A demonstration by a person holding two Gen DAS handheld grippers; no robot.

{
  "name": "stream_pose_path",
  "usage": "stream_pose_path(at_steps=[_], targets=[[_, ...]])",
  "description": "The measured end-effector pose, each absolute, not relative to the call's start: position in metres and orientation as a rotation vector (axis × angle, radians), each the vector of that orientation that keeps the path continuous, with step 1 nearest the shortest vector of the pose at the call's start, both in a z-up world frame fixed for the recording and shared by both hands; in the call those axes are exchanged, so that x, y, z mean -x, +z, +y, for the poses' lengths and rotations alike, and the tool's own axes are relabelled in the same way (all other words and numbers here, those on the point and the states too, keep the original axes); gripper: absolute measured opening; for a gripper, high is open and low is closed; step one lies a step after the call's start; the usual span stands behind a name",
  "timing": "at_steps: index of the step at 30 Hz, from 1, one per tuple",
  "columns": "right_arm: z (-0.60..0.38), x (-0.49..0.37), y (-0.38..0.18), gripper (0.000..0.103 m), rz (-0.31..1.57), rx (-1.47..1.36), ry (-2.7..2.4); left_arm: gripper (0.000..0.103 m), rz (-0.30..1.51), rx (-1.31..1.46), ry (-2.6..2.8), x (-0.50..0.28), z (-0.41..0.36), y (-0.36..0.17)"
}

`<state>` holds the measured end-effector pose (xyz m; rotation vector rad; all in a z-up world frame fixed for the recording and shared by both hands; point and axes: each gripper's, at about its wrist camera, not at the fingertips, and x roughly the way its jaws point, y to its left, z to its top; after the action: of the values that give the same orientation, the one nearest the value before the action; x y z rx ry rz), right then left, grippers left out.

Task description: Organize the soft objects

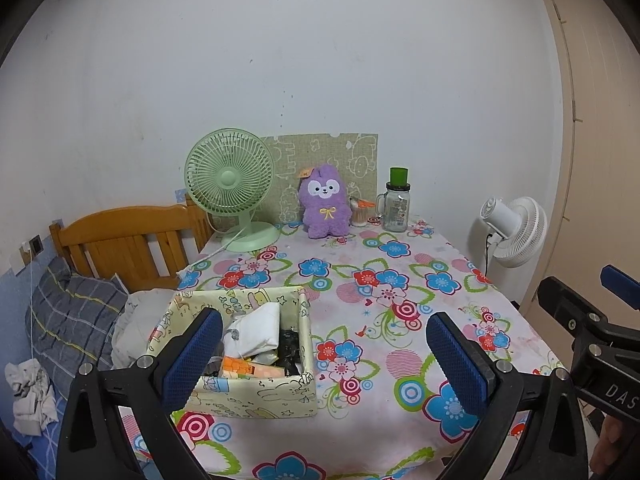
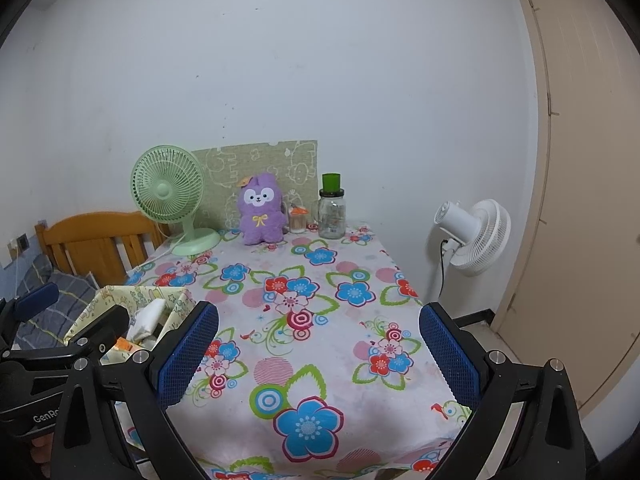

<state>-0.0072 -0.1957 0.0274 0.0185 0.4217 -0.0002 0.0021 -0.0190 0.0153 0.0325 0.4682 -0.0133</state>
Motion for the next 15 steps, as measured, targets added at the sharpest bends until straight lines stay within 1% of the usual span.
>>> stream_pose_path(at_steps=[15], targets=[[-0.1966, 0.0062, 0.0263, 0.102, 0.433, -0.021, -0.003, 0.103, 0.470, -0.027, -0.017, -0.0014, -0.0185, 0.0145]])
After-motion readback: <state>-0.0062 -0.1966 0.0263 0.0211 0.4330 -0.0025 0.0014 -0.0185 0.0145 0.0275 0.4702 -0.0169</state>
